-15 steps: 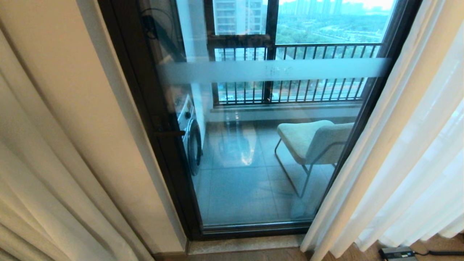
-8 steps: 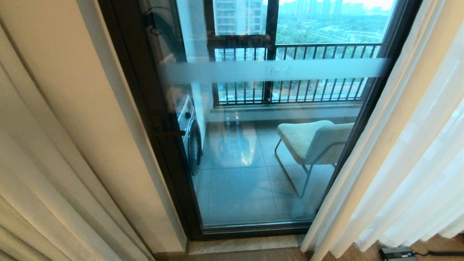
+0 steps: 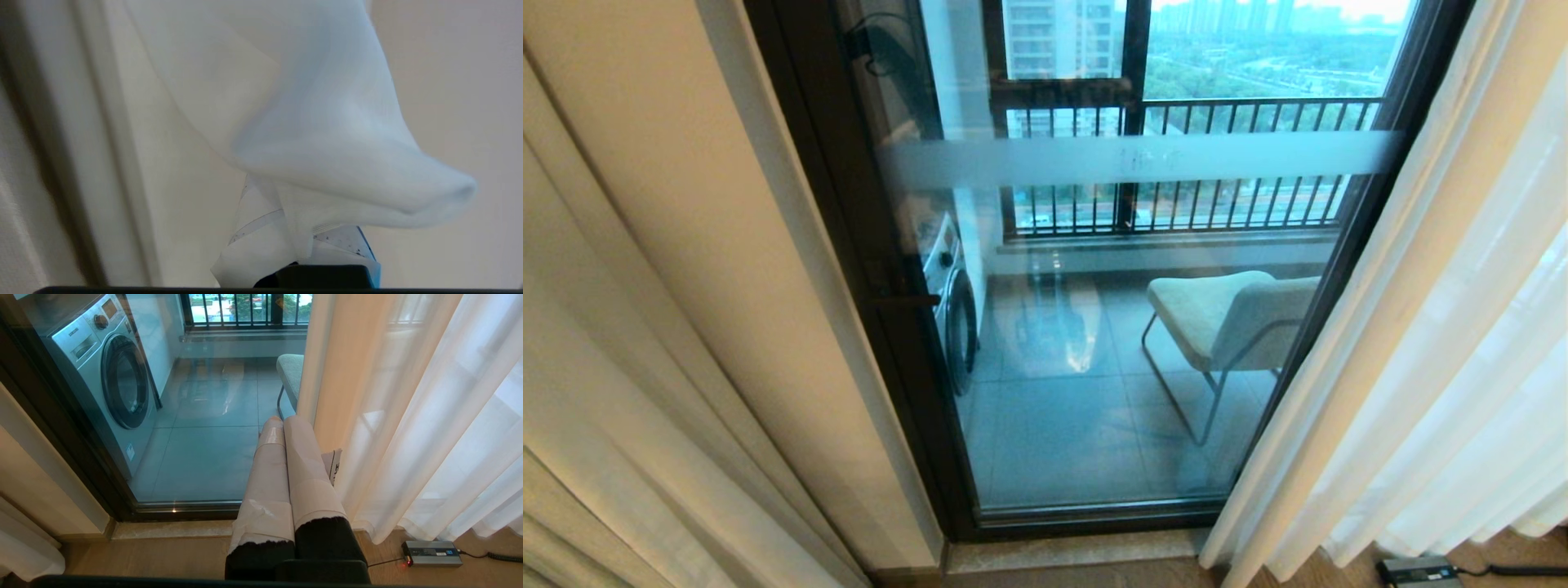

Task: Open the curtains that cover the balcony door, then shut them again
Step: Pull the inner curtains open on both sides

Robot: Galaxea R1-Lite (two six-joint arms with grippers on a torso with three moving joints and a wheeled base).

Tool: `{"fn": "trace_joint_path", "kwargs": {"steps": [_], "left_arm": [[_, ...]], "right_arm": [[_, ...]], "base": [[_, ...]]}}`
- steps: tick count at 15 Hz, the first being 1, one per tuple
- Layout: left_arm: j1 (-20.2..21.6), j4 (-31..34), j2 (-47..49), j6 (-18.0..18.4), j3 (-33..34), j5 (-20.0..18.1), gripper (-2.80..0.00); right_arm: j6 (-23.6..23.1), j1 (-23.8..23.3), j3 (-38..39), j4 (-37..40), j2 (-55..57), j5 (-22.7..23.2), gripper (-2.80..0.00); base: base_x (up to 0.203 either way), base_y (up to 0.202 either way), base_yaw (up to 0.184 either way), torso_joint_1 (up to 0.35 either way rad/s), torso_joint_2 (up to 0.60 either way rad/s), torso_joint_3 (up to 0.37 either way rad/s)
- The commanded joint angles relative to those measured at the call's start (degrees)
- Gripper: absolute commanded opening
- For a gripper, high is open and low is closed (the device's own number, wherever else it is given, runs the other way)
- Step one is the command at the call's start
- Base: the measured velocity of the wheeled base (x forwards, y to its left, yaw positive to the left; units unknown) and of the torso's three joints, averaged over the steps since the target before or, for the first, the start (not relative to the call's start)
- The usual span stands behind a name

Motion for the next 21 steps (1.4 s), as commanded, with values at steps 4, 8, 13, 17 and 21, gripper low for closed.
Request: {"fn": "trace_joint_path", "kwargs": {"steps": [4, 8, 13, 17, 21], "left_arm": [[-0.23, -0.24, -1.63, -0.11, 1.34, -0.24, 0.0], [-0.09, -0.24, -3.49, -0.11, 3.68, -0.21, 0.0], [0.39, -0.79, -8.3, -0.03, 11.71, -0.15, 0.0], [1.1, -0.93, -13.24, 0.05, 19.64, -0.07, 0.0], [2.09, -1.17, -18.84, 0.13, 29.17, -0.07, 0.0]], "right_arm": [[-0.03, 0.0, 0.0, -0.01, 0.0, 0.02, -2.8], [-0.03, 0.0, 0.0, -0.01, 0.0, 0.02, -2.8], [0.03, 0.0, 0.0, -0.01, 0.0, 0.02, -2.8], [-0.06, 0.0, 0.0, -0.01, 0.0, 0.02, -2.8], [0.03, 0.0, 0.0, -0.01, 0.0, 0.02, -2.8]], "base": [[0.0, 0.0, 0.0, 0.0, 0.0, 0.0], [0.0, 0.0, 0.0, 0.0, 0.0, 0.0], [0.0, 0.0, 0.0, 0.0, 0.0, 0.0], [0.0, 0.0, 0.0, 0.0, 0.0, 0.0], [0.0, 0.0, 0.0, 0.0, 0.0, 0.0]]}}
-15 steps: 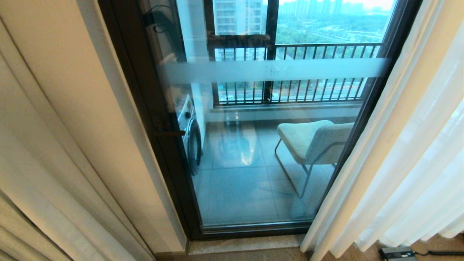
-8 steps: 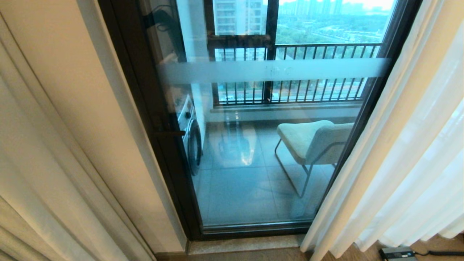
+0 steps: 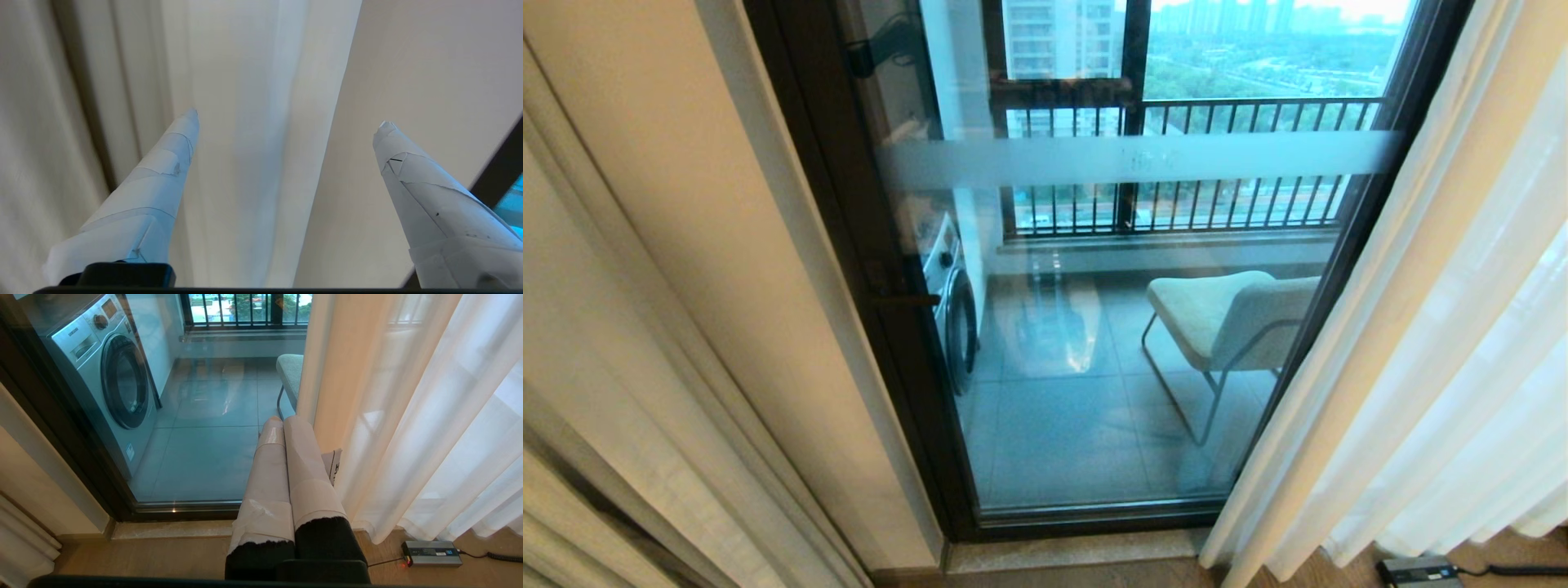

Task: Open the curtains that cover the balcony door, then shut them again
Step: Pull the inner curtains open on both sides

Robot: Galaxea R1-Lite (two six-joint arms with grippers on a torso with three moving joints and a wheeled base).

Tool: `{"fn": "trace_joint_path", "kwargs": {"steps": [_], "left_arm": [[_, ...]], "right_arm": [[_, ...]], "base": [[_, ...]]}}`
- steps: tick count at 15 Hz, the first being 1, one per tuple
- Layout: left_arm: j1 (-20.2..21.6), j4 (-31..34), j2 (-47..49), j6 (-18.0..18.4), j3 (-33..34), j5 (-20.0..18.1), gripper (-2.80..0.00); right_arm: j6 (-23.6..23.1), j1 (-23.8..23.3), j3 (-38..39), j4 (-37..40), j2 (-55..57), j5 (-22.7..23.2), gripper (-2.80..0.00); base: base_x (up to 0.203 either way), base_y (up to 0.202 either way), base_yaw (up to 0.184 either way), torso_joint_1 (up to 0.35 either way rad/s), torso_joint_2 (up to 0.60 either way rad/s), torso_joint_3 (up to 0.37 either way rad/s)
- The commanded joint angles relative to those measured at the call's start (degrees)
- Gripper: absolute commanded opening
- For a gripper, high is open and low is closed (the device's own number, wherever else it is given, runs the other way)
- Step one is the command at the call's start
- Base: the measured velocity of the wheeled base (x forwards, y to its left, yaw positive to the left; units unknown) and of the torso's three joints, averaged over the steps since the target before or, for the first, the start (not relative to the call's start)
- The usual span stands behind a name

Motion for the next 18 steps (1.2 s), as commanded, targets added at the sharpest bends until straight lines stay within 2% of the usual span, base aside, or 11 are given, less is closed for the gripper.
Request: {"fn": "trace_joint_path", "kwargs": {"steps": [1, 7, 10, 11, 14, 18], "left_arm": [[0.58, -0.28, -3.59, -0.07, 3.62, -0.15, 0.0], [1.28, -0.28, -11.37, 0.73, 14.7, -0.18, 0.0], [1.1, -0.26, -13.19, 1.17, 17.01, -0.7, 0.0], [0.84, -0.25, -14.72, 1.19, 18.94, -0.74, -2.8], [-1.64, -0.14, -18.48, 1.25, 24.02, -0.75, -2.8], [-2.46, -0.28, -23.98, 1.43, 33.61, -0.8, -2.8]], "right_arm": [[-0.02, 0.0, 0.0, -0.01, 0.0, 0.05, -2.8], [-0.08, 0.0, 0.0, -0.01, 0.0, 0.05, -2.8], [0.0, 0.0, 0.0, -0.01, 0.0, 0.05, -2.8], [-0.08, 0.0, 0.0, -0.01, 0.0, 0.05, -2.8], [-0.08, 0.0, 0.0, -0.01, 0.0, 0.05, -2.8], [-0.08, 0.0, 0.0, -0.01, 0.0, 0.05, -2.8]], "base": [[0.0, 0.0, 0.0, 0.0, 0.0, 0.0], [0.0, 0.0, 0.0, 0.0, 0.0, 0.0], [0.0, 0.0, 0.0, 0.0, 0.0, 0.0], [0.0, 0.0, 0.0, 0.0, 0.0, 0.0], [0.0, 0.0, 0.0, 0.0, 0.0, 0.0], [0.0, 0.0, 0.0, 0.0, 0.0, 0.0]]}}
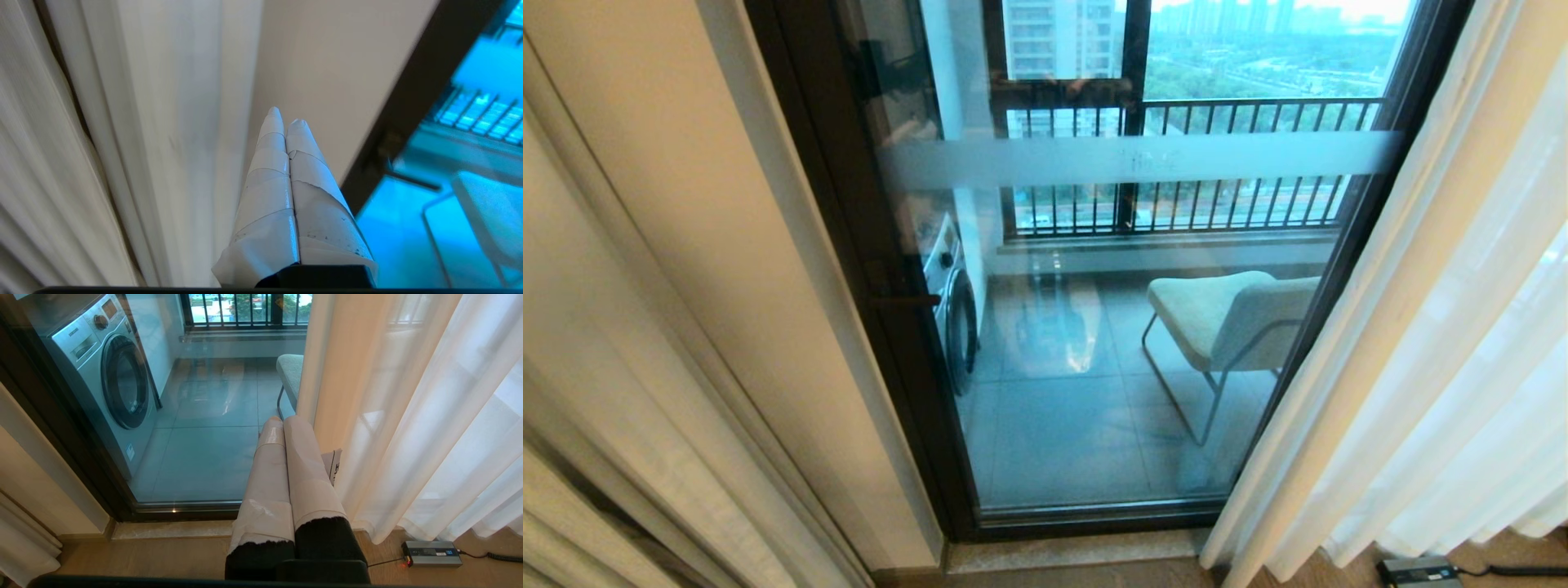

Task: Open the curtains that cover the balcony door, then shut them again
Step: Pull the inner curtains open on both sides

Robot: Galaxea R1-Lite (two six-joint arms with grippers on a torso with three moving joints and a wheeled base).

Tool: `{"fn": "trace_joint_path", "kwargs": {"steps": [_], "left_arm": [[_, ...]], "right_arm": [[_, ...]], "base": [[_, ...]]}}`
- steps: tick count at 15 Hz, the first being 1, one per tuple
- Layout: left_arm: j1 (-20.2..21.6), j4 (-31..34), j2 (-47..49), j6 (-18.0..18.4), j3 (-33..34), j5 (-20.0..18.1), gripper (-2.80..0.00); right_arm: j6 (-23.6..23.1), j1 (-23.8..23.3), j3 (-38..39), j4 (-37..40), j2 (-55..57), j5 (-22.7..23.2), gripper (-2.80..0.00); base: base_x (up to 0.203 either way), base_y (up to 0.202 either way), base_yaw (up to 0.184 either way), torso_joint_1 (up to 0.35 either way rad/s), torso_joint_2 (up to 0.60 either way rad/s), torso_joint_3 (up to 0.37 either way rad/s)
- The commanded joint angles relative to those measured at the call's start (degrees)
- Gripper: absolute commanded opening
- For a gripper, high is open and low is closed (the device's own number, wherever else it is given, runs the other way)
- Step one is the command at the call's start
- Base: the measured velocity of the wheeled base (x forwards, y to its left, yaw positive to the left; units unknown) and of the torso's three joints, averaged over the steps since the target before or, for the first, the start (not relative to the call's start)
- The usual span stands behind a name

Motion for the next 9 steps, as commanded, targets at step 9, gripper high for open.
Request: {"fn": "trace_joint_path", "kwargs": {"steps": [9], "left_arm": [[-13.24, -1.13, -13.38, 0.55, 16.75, -1.16, -2.8]], "right_arm": [[-0.05, 0.0, 0.0, -0.01, 0.0, 0.05, -2.8]], "base": [[0.0, 0.0, 0.0, 0.0, 0.0, 0.0]]}}
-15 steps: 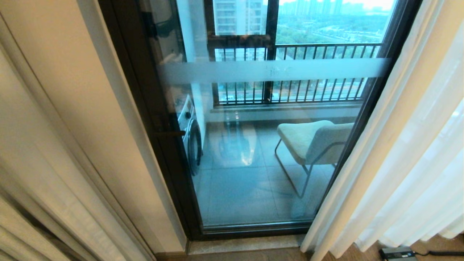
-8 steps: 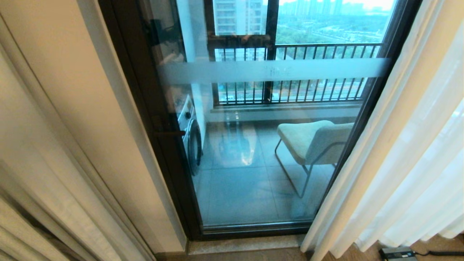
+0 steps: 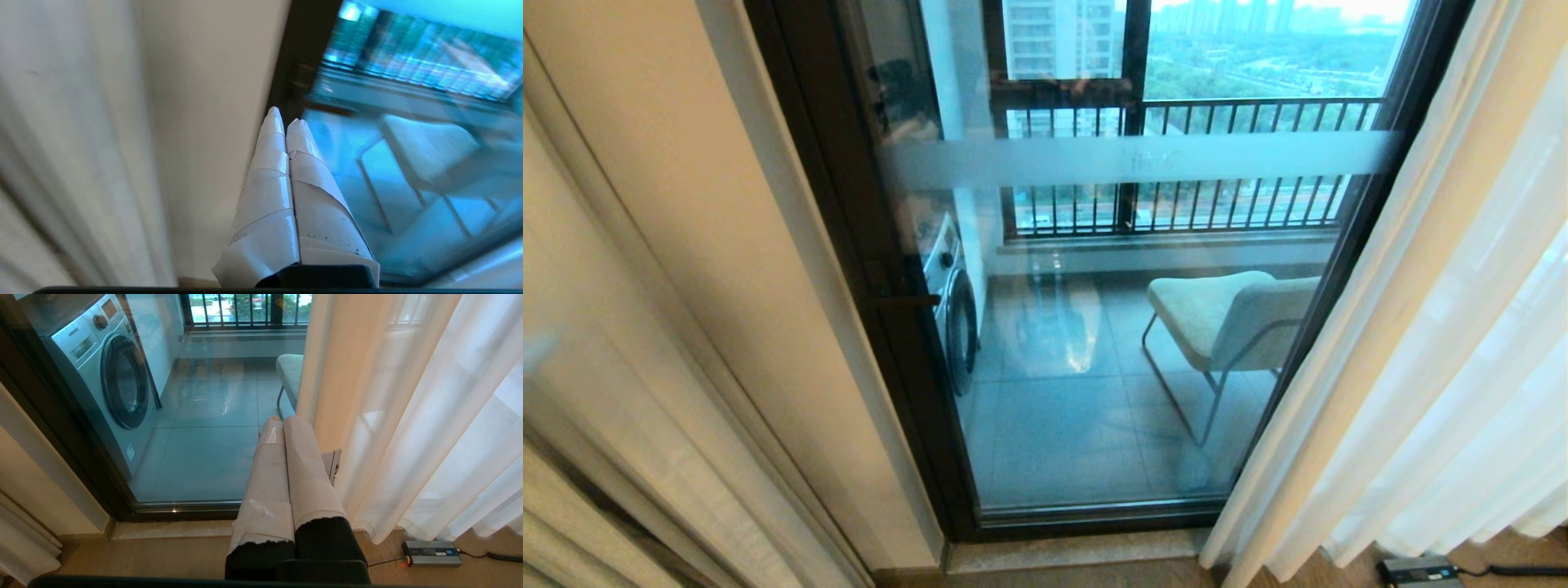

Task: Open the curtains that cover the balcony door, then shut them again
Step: Pull the inner curtains open on both sides

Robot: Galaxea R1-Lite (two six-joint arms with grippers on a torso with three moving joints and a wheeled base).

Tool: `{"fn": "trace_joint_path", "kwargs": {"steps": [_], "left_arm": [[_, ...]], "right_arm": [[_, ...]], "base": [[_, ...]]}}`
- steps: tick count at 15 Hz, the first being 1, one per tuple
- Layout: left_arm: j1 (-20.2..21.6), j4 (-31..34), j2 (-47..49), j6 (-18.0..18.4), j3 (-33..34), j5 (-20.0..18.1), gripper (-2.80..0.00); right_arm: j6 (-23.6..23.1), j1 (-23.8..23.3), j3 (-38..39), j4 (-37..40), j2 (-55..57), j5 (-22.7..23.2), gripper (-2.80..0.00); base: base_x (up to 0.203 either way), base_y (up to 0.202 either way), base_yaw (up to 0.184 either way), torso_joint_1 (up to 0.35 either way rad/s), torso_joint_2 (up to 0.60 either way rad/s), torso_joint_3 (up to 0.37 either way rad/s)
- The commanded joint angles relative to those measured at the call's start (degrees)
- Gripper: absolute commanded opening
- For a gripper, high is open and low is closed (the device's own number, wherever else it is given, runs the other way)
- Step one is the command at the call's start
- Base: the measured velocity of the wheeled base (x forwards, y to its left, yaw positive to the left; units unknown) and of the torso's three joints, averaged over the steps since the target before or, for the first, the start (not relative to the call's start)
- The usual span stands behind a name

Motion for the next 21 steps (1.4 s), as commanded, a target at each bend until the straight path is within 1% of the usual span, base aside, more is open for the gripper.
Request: {"fn": "trace_joint_path", "kwargs": {"steps": [1, 3, 5, 6, 7, 8, 10, 11, 12, 13, 14, 15, 16, 17, 18, 19, 21], "left_arm": [[-1.88, -0.02, -3.42, -0.06, 2.11, -1.15, -2.8], [-4.61, -0.41, -4.47, 0.01, 4.0, -2.61, -2.8], [-7.7, -0.11, -5.69, -0.05, 5.37, -2.9, -2.8], [-8.06, 0.22, -6.9, -0.2, 6.3, -2.92, -2.8], [-8.59, 1.64, -8.38, -0.32, 6.85, -2.9, -2.8], [-10.36, 4.43, -10.37, -0.36, 6.97, -2.67, -2.8], [-17.2, 11.29, -14.93, -0.38, 6.71, -2.0, -2.8], [-21.18, 14.21, -16.62, -0.36, 6.5, -0.85, -2.8], [-25.52, 16.4, -18.11, -0.33, 6.45, 1.5, -2.8], [-30.36, 17.84, -20.03, -0.28, 7.0, 6.23, -2.8], [-33.97, 18.64, -21.91, -0.28, 8.02, 11.46, -2.8], [-37.75, 19.17, -25.16, -0.24, 9.84, 19.52, -2.8], [-40.35, 19.49, -28.15, -0.19, 11.75, 25.66, -2.8], [-42.27, 19.7, -31.19, -0.1, 13.82, 30.41, -2.8], [-43.14, 19.74, -34.2, -0.03, 15.97, 33.05, -2.8], [-43.66, 20.2, -36.62, 0.05, 17.34, 34.47, -2.8], [-43.93, 25.46, -41.45, 0.63, 18.22, 35.41, -2.8]], "right_arm": [[0.03, 0.0, 0.0, -0.01, 0.0, 0.02, -2.8], [0.02, 0.0, 0.0, -0.01, 0.0, 0.02, -2.8], [-0.05, 0.0, 0.0, -0.01, 0.0, 0.02, -2.8], [-0.05, 0.0, 0.0, -0.01, 0.0, 0.02, -2.8], [0.02, 0.0, 0.0, -0.01, 0.0, 0.02, -2.8], [-0.05, 0.0, 0.0, -0.01, 0.0, 0.02, -2.8], [0.02, 0.0, 0.0, -0.01, 0.0, 0.02, -2.8], [-0.05, 0.0, 0.0, -0.01, 0.0, 0.02, -2.8], [-0.05, 0.0, 0.0, -0.01, 0.0, 0.02, -2.8], [-0.03, 0.0, 0.0, -0.01, 0.0, 0.02, -2.8], [-0.05, 0.0, 0.0, -0.01, 0.0, 0.02, -2.8], [-0.02, 0.0, 0.0, -0.01, 0.0, 0.02, -2.8], [-0.05, 0.0, 0.0, -0.01, 0.0, 0.02, -2.8], [-0.05, 0.0, 0.0, -0.01, 0.0, 0.02, -2.8], [-0.05, 0.0, 0.0, -0.01, 0.0, 0.02, -2.8], [0.04, 0.0, 0.0, -0.01, 0.0, 0.02, -2.8], [-0.05, 0.0, 0.0, -0.01, 0.0, 0.02, -2.8]], "base": [[0.0, 0.0, 0.0, 0.0, 0.0, 0.0], [0.0, 0.0, 0.0, 0.0, 0.0, 0.0], [0.0, 0.0, 0.0, 0.0, 0.0, 0.0], [0.0, 0.0, 0.0, 0.0, 0.0, 0.0], [0.0, 0.0, 0.0, 0.0, 0.0, 0.0], [0.0, 0.0, 0.0, 0.0, 0.0, 0.0], [0.0, 0.0, 0.0, 0.0, 0.0, 0.0], [0.0, 0.0, 0.0, 0.0, 0.0, 0.0], [0.0, 0.0, 0.0, 0.0, 0.0, 0.0], [0.0, 0.0, 0.0, 0.0, 0.0, 0.0], [0.0, 0.0, 0.0, 0.0, 0.0, 0.0], [0.0, 0.0, 0.0, 0.0, 0.0, 0.0], [0.0, 0.0, 0.0, 0.0, 0.0, 0.0], [0.0, 0.0, 0.0, 0.0, 0.0, 0.0], [0.0, 0.0, 0.0, 0.0, 0.0, 0.0], [0.0, 0.0, 0.0, 0.0, 0.0, 0.0], [0.0, 0.0, 0.0, 0.0, 0.0, 0.0]]}}
